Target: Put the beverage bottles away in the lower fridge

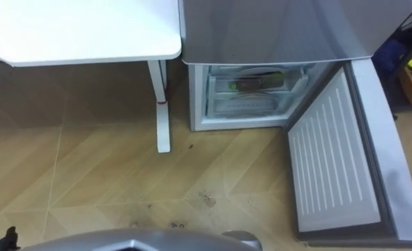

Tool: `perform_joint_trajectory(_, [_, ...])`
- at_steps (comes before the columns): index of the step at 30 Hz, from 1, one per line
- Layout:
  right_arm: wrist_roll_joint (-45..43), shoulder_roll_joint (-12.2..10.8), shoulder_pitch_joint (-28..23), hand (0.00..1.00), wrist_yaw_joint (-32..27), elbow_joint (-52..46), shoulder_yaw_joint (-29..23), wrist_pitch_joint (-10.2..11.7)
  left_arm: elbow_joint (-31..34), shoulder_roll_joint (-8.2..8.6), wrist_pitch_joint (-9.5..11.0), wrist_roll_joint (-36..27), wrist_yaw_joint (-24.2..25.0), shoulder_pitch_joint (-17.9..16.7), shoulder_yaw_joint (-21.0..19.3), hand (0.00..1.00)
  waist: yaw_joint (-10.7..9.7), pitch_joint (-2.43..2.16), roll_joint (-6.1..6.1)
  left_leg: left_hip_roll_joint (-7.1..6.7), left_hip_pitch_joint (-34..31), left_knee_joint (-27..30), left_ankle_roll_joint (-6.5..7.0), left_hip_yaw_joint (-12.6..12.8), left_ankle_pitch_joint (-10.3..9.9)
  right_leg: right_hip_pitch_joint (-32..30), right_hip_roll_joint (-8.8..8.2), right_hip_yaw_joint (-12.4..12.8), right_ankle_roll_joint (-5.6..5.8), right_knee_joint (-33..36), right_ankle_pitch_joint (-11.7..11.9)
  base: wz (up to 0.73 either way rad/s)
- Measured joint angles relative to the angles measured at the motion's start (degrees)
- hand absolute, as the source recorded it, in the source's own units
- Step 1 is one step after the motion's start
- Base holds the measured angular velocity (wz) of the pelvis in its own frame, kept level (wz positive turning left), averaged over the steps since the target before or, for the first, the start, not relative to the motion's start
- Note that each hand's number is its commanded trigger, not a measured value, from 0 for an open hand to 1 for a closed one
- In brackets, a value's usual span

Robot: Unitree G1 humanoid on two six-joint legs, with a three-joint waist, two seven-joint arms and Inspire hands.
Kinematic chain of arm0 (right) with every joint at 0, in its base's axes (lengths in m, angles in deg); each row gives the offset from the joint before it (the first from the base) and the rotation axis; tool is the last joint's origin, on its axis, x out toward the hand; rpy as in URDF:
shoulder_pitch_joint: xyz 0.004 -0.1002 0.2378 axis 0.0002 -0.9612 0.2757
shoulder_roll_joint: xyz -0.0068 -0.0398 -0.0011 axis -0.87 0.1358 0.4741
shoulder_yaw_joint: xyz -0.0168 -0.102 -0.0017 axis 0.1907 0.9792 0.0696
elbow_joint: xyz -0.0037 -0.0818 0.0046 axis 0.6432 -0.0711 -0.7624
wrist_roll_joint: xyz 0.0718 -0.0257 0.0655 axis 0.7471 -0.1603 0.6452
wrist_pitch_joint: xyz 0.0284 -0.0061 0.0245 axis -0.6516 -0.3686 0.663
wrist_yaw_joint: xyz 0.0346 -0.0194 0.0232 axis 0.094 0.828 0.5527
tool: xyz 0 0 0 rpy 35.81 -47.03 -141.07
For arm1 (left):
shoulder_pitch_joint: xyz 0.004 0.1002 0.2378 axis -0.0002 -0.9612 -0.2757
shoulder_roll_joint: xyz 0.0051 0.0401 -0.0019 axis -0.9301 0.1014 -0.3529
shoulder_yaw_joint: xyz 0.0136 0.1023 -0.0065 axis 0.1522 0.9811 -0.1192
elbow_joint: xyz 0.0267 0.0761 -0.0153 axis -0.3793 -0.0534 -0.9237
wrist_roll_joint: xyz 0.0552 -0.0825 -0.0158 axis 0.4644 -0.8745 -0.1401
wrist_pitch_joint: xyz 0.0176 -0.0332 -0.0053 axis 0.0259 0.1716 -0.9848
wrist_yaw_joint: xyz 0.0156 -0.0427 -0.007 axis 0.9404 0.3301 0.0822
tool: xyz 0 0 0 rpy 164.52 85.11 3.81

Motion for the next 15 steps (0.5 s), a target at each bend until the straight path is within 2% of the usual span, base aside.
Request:
perform_joint_trajectory(5, [6.61,-0.32,0.35,0.0,2.73,-0.64,0.03,0.01,0.17,-0.01,0.08,-0.08,0.98,0.28,0.04,0.0,0.11,0.03,0.26,0.02,0.13,-0.19,-0.07,0.0,0.1,-0.07,0.04,0.14,0.0,0.05,0.0,0.0])
perform_joint_trajectory(9, [12.55,-0.39,0.44,0.0,8.83,-2.86,0.2,0.0,0.18,-0.05,0.08,-0.12,2.85,1.03,-0.01,0.0,0.13,0.05,0.26,0.12,-0.11,-0.26,-0.09,0.16,0.11,-0.47,0.07,0.27,-0.03,0.14,0.01,-0.02])
perform_joint_trajectory(13, [15.89,-0.52,0.45,0.0,13.71,-5.61,4.14,0.04,-0.2,-0.19,0.09,-0.28,3.75,2.09,1.79,0.0,0.27,0.13,0.13,0.33,-0.28,-0.29,-0.23,0.27,0.21,-0.63,0.25,0.23,-0.28,0.11,0.19,-0.01])
perform_joint_trajectory(15, [18.36,-1.4,0.57,0.0,16.76,-7.72,7.0,0.03,-1.31,-0.18,0.12,-0.62,4.37,3.37,3.84,0.0,1.25,0.17,0.15,0.45,-0.05,-0.43,-0.28,0.72,0.23,-0.75,0.3,0.47,-0.35,0.12,0.23,-0.08])
